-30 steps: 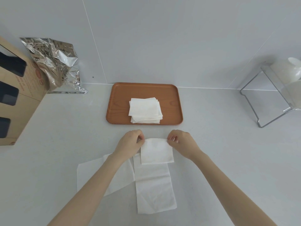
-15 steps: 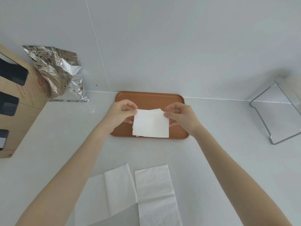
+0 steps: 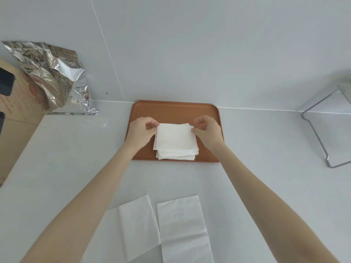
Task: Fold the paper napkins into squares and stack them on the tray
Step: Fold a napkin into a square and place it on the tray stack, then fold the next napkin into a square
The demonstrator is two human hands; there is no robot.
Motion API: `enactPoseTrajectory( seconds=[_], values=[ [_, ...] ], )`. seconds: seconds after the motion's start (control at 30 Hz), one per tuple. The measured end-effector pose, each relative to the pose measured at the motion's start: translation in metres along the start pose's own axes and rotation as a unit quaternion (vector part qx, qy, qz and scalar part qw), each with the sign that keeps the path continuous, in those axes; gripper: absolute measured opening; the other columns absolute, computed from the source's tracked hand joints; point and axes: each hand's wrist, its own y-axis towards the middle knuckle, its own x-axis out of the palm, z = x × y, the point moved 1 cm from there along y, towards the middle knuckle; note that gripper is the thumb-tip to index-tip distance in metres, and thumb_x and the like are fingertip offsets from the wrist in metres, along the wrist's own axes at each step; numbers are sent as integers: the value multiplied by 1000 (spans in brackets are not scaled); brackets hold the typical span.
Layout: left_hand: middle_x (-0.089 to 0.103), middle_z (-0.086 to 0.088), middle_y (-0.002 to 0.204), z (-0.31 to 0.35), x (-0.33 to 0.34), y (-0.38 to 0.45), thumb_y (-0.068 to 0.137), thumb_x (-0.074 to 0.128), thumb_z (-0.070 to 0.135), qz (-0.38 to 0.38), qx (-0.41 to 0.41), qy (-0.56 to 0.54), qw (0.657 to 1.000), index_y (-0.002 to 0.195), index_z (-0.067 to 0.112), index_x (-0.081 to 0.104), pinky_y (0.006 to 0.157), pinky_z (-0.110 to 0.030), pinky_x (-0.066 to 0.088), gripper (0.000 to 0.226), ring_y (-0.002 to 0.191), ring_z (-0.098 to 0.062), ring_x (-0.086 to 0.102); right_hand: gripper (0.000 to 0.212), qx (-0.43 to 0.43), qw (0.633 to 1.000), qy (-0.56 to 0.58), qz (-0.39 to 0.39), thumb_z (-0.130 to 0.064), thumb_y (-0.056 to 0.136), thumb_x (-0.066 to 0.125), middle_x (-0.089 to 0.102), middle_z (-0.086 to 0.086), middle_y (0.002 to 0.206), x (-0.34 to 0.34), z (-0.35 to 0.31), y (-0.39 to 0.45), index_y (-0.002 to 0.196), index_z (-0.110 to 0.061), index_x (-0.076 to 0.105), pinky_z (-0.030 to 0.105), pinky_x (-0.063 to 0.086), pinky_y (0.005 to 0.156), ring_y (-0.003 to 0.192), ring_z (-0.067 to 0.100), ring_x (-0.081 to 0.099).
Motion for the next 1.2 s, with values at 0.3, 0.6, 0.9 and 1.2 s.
enactPoseTrajectory(
  seconds=[0.3, 0.6, 0.9, 1.2],
  values=[
    [63, -1, 80, 30, -3, -84, 74, 64, 10, -33, 71, 44, 996, 80, 15, 70, 74, -30, 44, 10, 78, -20, 57, 6, -62, 983, -92, -150, -14, 80, 64, 63, -3, 74, -37, -15, -83, 81, -14, 70, 6, 41, 55, 60, 1, 53],
    [64, -4, 98, -1, 33, -162, 81, 58, 23, -82, 31, 185, 979, 91, 18, 67, 75, -31, 41, 14, 101, -22, 49, 19, -78, 950, -253, -163, -22, 83, 59, 62, 2, 103, -12, 37, -157, 101, -17, 64, 29, 41, 69, 87, 21, 60],
    [60, -10, 98, -10, 46, -178, 84, 52, 15, -87, 19, 214, 973, 89, 10, 62, 78, -34, 42, 13, 103, -26, 46, 13, -75, 954, -270, -105, -14, 86, 51, 60, 8, 97, 3, 51, -170, 92, -10, 62, 34, 44, 66, 87, 28, 60],
    [65, -9, 85, 11, 17, -154, 84, 52, 11, -104, 38, 75, 991, 86, 8, 58, 78, -37, 48, 7, 85, -26, 59, 14, -51, 992, -78, -88, -8, 83, 55, 59, -6, 68, -23, 24, -156, 74, -19, 58, 21, 46, 64, 57, 5, 54]
  ],
)
